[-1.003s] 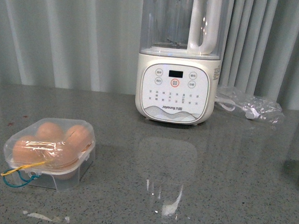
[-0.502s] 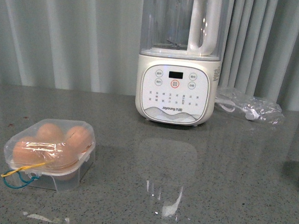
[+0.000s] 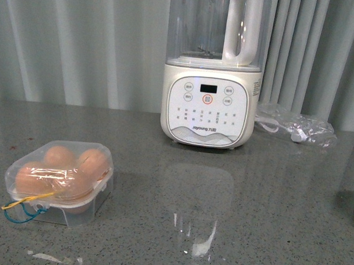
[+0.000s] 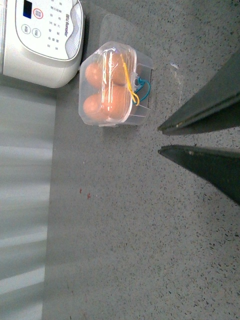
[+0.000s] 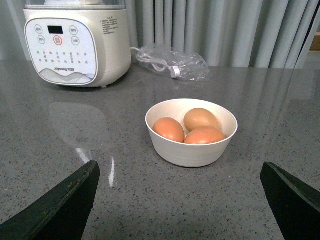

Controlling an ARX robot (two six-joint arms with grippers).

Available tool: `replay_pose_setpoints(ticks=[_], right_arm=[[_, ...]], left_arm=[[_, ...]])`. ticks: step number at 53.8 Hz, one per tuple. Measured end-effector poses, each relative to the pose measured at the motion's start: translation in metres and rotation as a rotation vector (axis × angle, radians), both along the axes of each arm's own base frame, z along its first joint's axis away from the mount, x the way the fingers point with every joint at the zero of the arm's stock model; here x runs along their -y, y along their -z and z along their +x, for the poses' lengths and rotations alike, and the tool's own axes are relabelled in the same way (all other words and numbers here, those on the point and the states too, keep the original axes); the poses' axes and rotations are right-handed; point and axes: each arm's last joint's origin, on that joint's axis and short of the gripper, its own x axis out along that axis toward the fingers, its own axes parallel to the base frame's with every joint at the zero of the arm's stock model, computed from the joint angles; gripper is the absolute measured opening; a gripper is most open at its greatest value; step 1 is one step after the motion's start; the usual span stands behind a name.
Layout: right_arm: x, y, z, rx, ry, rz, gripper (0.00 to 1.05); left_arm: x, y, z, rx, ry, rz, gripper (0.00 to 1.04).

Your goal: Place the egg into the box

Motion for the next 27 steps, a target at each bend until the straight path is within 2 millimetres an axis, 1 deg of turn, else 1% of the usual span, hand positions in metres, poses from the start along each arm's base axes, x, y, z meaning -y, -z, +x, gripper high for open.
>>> replay_pose_setpoints(ticks=[2,8,11,14,16,18,21,25,27], right_arm=[[0.0,0.0,0.0,0.0,0.0,0.0,0.98],[0.0,0.0,0.0,0.0,0.0,0.0,0.98],[0.0,0.0,0.0,0.0,0.0,0.0,0.98],[0.0,0.0,0.0,0.0,0.0,0.0,0.98],[0.0,0.0,0.0,0.0,0.0,0.0,0.98],[0.0,0.0,0.0,0.0,0.0,0.0,0.98],[0.0,0.0,0.0,0.0,0.0,0.0,0.98],[0.0,0.0,0.0,0.0,0.0,0.0,0.98],[0.0,0.0,0.0,0.0,0.0,0.0,0.98]], left_arm=[[0.0,0.0,0.0,0.0,0.0,0.0,0.2],[0.0,0.0,0.0,0.0,0.0,0.0,0.36],[0.0,0.0,0.0,0.0,0.0,0.0,0.47],[0.0,0.0,0.0,0.0,0.0,0.0,0.61],[0.0,0.0,0.0,0.0,0.0,0.0,0.69],[0.0,0.0,0.0,0.0,0.0,0.0,0.79],[0.0,0.0,0.0,0.0,0.0,0.0,0.86],[0.0,0.0,0.0,0.0,0.0,0.0,0.99],[0.0,0.0,0.0,0.0,0.0,0.0,0.99]])
